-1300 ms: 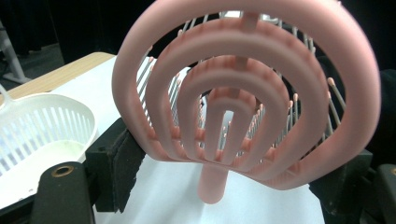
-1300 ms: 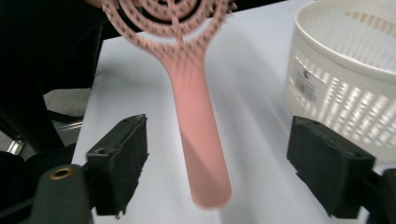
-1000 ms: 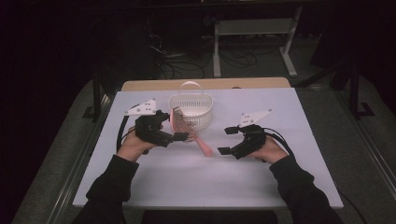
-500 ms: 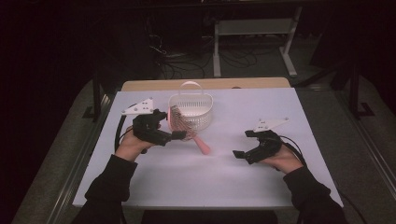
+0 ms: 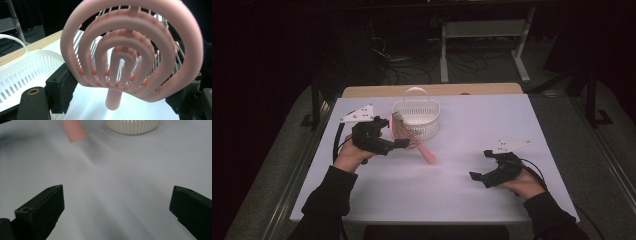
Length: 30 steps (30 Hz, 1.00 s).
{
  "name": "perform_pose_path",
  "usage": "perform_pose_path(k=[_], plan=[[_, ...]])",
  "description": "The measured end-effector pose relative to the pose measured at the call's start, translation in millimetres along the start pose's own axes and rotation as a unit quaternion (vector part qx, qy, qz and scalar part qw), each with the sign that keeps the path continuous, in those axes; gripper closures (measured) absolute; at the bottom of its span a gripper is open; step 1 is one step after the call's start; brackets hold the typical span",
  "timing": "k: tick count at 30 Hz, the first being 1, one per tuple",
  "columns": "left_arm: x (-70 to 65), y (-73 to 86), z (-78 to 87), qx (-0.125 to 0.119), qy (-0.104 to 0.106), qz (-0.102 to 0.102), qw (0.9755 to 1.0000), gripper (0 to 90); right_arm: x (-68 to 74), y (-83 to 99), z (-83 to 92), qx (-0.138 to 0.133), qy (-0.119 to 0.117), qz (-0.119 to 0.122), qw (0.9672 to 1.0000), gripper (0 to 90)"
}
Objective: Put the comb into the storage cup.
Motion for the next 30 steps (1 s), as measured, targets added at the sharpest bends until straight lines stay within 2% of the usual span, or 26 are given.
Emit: perform_pose_path(k=[8, 17, 30], plan=[[1.8, -0.6, -1.0, 0.003, -0.006, 0.003, 1.0000, 21.2, -3.0, 14.0, 14.3, 0.001, 0.017, -0.010, 0.9998, 0.0], [1.1, -8.2, -5.4, 0.007, -0.011, -0.002, 0.9999, 21.2, -2.5, 13.7, 14.7, 0.000, 0.018, -0.005, 0.9998, 0.0], [7.7, -36.8, -11.6, 0.003, -0.016, -0.013, 0.9998, 21.2, -0.3, 13.5, 12.3, 0.003, 0.012, -0.002, 0.9999, 0.0]])
Point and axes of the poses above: each handheld gripper's, and its own axes: z roughly backward along the jaws, y roughly out of its underside, x roughly to its left, the point moved 10 cm from there along -z, roughly forward along the jaws, and after that the axes turned 11 degrees about -x, right-handed, at the moved point
